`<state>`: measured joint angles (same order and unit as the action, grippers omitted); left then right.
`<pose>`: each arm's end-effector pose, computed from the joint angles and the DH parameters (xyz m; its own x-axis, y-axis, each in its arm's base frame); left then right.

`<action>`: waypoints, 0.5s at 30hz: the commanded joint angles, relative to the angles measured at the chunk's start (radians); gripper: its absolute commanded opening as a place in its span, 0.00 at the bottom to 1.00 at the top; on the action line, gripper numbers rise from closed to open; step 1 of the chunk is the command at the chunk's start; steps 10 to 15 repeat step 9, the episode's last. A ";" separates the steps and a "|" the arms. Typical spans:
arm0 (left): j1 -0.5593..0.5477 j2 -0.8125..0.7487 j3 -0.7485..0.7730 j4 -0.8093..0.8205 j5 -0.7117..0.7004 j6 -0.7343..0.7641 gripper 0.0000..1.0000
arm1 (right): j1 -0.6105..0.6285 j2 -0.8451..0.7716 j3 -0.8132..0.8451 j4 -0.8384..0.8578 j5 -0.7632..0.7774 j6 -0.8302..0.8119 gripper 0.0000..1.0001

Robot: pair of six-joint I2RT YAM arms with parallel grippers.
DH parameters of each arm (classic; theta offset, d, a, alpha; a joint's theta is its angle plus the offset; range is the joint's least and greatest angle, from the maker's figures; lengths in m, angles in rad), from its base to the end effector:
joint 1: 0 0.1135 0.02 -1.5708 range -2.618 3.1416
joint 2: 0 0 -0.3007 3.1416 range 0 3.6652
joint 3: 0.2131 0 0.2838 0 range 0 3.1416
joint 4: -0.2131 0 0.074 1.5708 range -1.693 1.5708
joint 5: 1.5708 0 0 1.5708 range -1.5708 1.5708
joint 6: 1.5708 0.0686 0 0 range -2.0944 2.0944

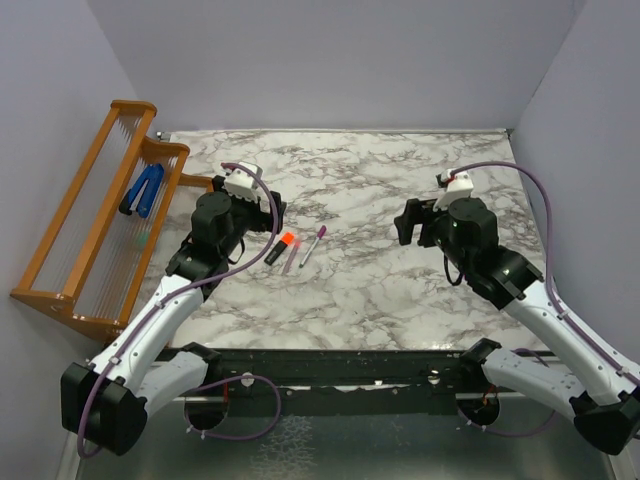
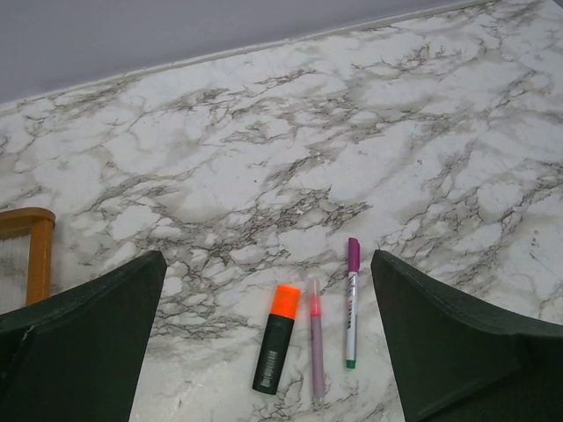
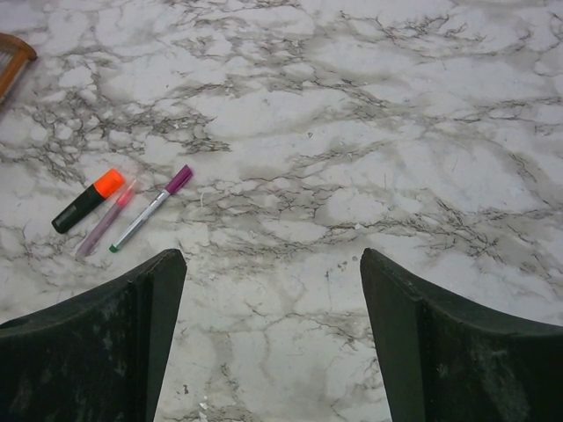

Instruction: Insert the pens into the pen caps

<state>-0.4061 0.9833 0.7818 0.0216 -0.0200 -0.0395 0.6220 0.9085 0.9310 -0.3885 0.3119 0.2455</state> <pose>0.2554 -0.1083 0.3416 -0.1791 0.0341 -0.9832 0.3701 0.9283 -0.0353 0.2082 0.1234 0.3670 -0.3603 0.0263 -0.9325 -0.2413 0.9629 0.1204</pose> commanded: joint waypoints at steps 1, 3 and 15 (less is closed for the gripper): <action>0.004 -0.011 -0.009 0.017 -0.023 0.012 0.99 | 0.005 0.012 -0.011 0.031 0.022 -0.023 0.83; 0.004 -0.010 -0.007 0.018 -0.023 0.013 0.99 | 0.005 0.006 -0.019 0.040 0.025 -0.021 0.82; 0.004 0.005 -0.002 0.018 -0.016 0.018 0.99 | 0.004 0.004 -0.017 0.062 -0.006 -0.022 0.87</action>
